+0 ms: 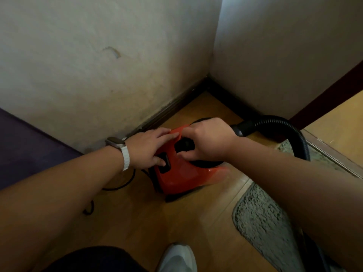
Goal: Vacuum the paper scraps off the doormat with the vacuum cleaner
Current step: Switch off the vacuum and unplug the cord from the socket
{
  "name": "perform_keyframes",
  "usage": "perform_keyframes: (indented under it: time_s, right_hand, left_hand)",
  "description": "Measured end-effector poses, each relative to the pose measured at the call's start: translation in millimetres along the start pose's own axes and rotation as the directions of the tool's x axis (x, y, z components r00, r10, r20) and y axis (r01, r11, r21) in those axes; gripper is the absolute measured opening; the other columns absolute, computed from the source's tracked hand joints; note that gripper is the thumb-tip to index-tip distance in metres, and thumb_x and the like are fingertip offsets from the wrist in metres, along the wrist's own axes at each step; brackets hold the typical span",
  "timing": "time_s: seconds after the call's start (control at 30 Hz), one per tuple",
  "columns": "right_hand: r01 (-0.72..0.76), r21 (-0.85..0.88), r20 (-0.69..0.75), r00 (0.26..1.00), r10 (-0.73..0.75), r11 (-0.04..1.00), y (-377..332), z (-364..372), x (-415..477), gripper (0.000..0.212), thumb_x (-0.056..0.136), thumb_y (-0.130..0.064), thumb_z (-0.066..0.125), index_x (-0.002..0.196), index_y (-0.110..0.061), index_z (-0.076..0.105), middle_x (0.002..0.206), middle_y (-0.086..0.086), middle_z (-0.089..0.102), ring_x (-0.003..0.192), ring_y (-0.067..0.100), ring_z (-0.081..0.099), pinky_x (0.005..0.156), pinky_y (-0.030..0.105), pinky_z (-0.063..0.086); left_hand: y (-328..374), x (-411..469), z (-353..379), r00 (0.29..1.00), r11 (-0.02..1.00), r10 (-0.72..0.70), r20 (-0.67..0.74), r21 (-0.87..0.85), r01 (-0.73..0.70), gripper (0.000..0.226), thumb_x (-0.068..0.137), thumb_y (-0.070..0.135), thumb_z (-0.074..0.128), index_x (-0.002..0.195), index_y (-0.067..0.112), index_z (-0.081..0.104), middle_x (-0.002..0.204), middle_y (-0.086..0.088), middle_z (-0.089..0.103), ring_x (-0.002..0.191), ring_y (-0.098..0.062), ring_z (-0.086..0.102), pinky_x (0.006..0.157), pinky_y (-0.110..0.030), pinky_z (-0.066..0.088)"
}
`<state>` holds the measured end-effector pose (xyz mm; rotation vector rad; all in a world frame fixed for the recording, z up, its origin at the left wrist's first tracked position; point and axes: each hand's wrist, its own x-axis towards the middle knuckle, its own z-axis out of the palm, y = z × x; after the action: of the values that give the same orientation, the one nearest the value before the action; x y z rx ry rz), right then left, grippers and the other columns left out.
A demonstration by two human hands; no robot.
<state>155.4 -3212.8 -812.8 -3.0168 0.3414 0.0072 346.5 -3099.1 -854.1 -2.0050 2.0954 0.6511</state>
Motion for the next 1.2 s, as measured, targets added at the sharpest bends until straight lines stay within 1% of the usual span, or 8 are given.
perform_keyframes:
  time_s: [0.17, 0.33, 0.53, 0.67, 0.8, 0.93, 1.03, 1.2]
  right_hand:
    - [-0.015, -0.014, 0.07, 0.997, 0.016, 1.0, -1.1, -5.3, -1.5, 0.051, 0.089, -0.066, 0.047, 0.119, -0.026, 0.057, 0.102, -0.001, 0.065, 0.093, 0.025, 0.062, 0.069, 0.033, 0.039]
    - [-0.055, -0.019, 0.073, 0.996, 0.056, 0.998, -0.4, -12.0, -11.0, 0.05, 0.09, -0.065, 0.048, 0.121, -0.026, 0.054, 0.112, 0.0, 0.06, 0.107, 0.025, 0.056, 0.09, 0.04, 0.041]
    - [-0.077, 0.029, 0.111, 0.991, 0.074, 0.997, 0.6, -22.8, -32.2, 0.058, 0.091, -0.063, 0.047, 0.138, -0.03, 0.045, 0.131, -0.001, 0.054, 0.121, 0.025, 0.051, 0.106, 0.045, 0.038]
    - [-0.085, 0.063, 0.138, 0.988, 0.075, 0.994, -1.5, -34.4, -39.6, 0.058, 0.091, -0.063, 0.047, 0.139, -0.03, 0.045, 0.134, -0.001, 0.053, 0.124, 0.024, 0.05, 0.108, 0.045, 0.037]
    - [-0.093, 0.07, 0.168, 0.983, 0.08, 0.993, -4.1, -39.8, -44.0, 0.06, 0.091, -0.061, 0.046, 0.141, -0.028, 0.044, 0.141, 0.0, 0.048, 0.131, 0.025, 0.045, 0.111, 0.044, 0.035]
    - [-0.133, 0.154, 0.166, 0.98, 0.107, 0.979, -18.6, -63.9, -50.7, 0.061, 0.093, -0.058, 0.046, 0.145, -0.026, 0.04, 0.147, 0.0, 0.044, 0.136, 0.024, 0.039, 0.113, 0.042, 0.032]
    - [-0.159, 0.22, 0.18, 0.976, 0.121, 0.962, -36.8, -100.0, -55.2, 0.062, 0.094, -0.056, 0.047, 0.147, -0.025, 0.04, 0.147, 0.0, 0.044, 0.137, 0.024, 0.04, 0.112, 0.042, 0.034]
    - [-0.157, 0.261, 0.216, 0.971, 0.101, 0.953, -76.0, -183.5, -53.9, 0.06, 0.096, -0.053, 0.047, 0.148, -0.024, 0.039, 0.148, -0.004, 0.045, 0.136, 0.02, 0.041, 0.112, 0.039, 0.038]
  left_hand:
    - [-0.6, -15.1, -4.7, 0.999, 0.995, -0.029, -0.039, -0.101, 0.025, 0.074, 0.092, 0.053, 0.058, 0.155, 0.036, 0.023, 0.156, 0.009, 0.025, 0.138, -0.018, 0.035, 0.109, -0.037, 0.04]
    - [4.7, -29.4, -11.2, 0.989, 0.983, -0.106, -0.101, -0.164, 0.088, 0.069, 0.089, 0.054, 0.055, 0.151, 0.034, 0.032, 0.153, 0.009, 0.035, 0.134, -0.017, 0.042, 0.103, -0.04, 0.046]
    - [32.1, -45.5, -21.6, 0.972, 0.97, -0.196, -0.128, -0.168, 0.173, 0.075, 0.085, 0.062, 0.046, 0.153, 0.034, 0.031, 0.161, 0.007, 0.028, 0.145, -0.016, 0.03, 0.113, -0.04, 0.035]
    - [55.7, -57.9, -24.8, 0.948, 0.963, -0.249, -0.198, -0.154, 0.221, 0.07, 0.092, 0.058, 0.053, 0.154, 0.033, 0.03, 0.161, 0.007, 0.028, 0.145, -0.016, 0.028, 0.115, -0.039, 0.031]
    - [72.6, -71.0, -27.5, 0.899, 0.939, -0.341, -0.276, -0.144, 0.312, 0.073, 0.089, 0.065, 0.047, 0.153, 0.032, 0.032, 0.16, 0.005, 0.029, 0.145, -0.019, 0.028, 0.115, -0.041, 0.029]
    - [85.8, -97.0, -40.3, 0.831, 0.873, -0.478, -0.286, -0.257, 0.414, 0.072, 0.088, 0.065, 0.041, 0.15, 0.029, 0.038, 0.155, 0.002, 0.037, 0.14, -0.021, 0.035, 0.11, -0.044, 0.036]
    - [98.3, -133.2, -59.0, 0.782, 0.817, -0.561, -0.272, -0.337, 0.469, 0.063, 0.095, 0.058, 0.048, 0.149, 0.027, 0.04, 0.154, 0.001, 0.039, 0.139, -0.021, 0.036, 0.109, -0.041, 0.036]
    - [116.1, -220.1, -116.8, 0.722, 0.738, -0.651, -0.235, -0.417, 0.53, 0.06, 0.094, 0.053, 0.053, 0.147, 0.027, 0.044, 0.153, 0.004, 0.04, 0.138, -0.019, 0.037, 0.108, -0.039, 0.036]
